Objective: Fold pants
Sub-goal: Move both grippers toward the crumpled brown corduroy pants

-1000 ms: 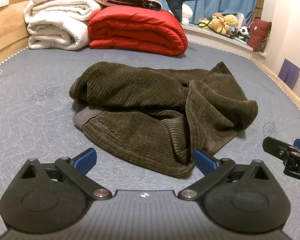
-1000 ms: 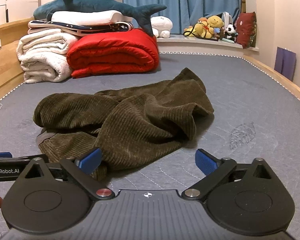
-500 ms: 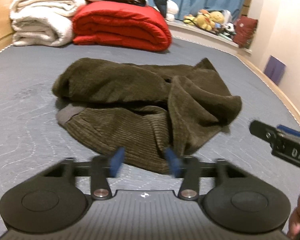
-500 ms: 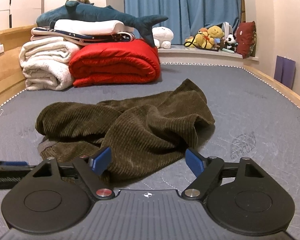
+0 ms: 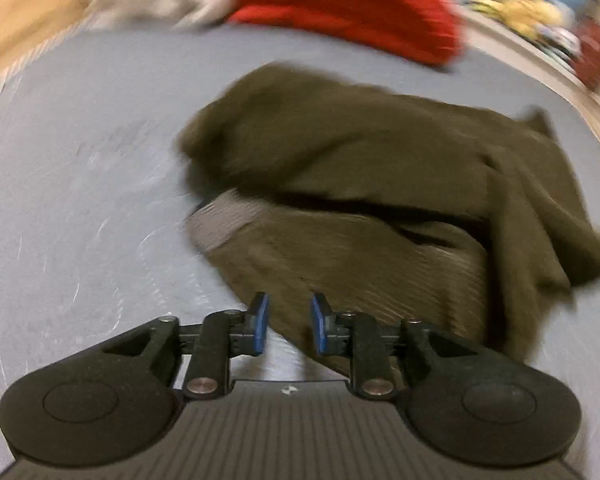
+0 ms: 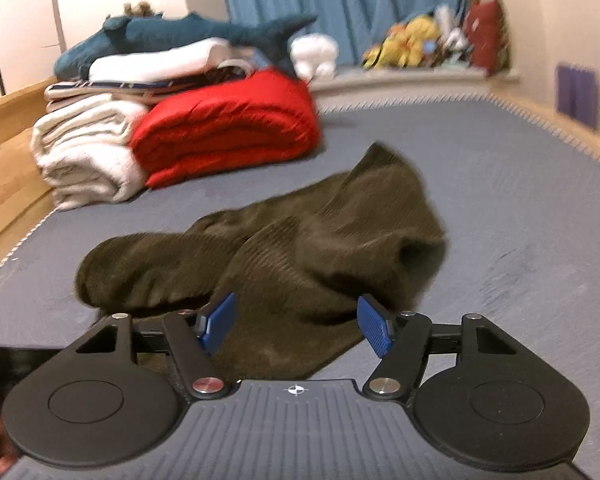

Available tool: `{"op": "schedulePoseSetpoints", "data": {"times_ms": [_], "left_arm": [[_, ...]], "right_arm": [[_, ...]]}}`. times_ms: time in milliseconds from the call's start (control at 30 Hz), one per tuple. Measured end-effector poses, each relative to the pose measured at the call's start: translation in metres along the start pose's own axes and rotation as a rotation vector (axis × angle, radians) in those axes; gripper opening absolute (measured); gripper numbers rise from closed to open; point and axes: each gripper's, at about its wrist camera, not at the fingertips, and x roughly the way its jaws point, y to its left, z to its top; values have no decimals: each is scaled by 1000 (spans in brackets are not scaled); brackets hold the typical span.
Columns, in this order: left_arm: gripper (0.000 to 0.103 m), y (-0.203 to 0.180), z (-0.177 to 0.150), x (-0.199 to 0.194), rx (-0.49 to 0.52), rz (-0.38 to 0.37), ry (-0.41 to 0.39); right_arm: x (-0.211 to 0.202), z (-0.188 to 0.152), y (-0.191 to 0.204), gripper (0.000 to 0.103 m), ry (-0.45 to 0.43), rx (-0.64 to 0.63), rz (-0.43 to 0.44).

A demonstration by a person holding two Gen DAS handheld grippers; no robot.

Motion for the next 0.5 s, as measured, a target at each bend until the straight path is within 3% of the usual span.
{"op": "schedulePoseSetpoints", "data": {"times_ms": [33, 67, 100, 300, 500], "left_arm": [[43, 8, 5, 5, -8, 14, -6], [57, 12, 9, 8, 1, 53, -14], [60, 16, 12, 10, 2, 79, -18], [74, 27, 26, 19, 4, 67, 6], [80, 19, 31, 28, 56, 28, 30]], "right_arm": [[7, -1, 5, 70, 12, 12, 33], [16, -3, 12, 70, 29, -8, 43], [23, -4, 18, 70, 44, -23, 51], [62, -15, 51, 75, 140, -84, 60], [87, -22, 69, 78, 187, -132, 13]]}}
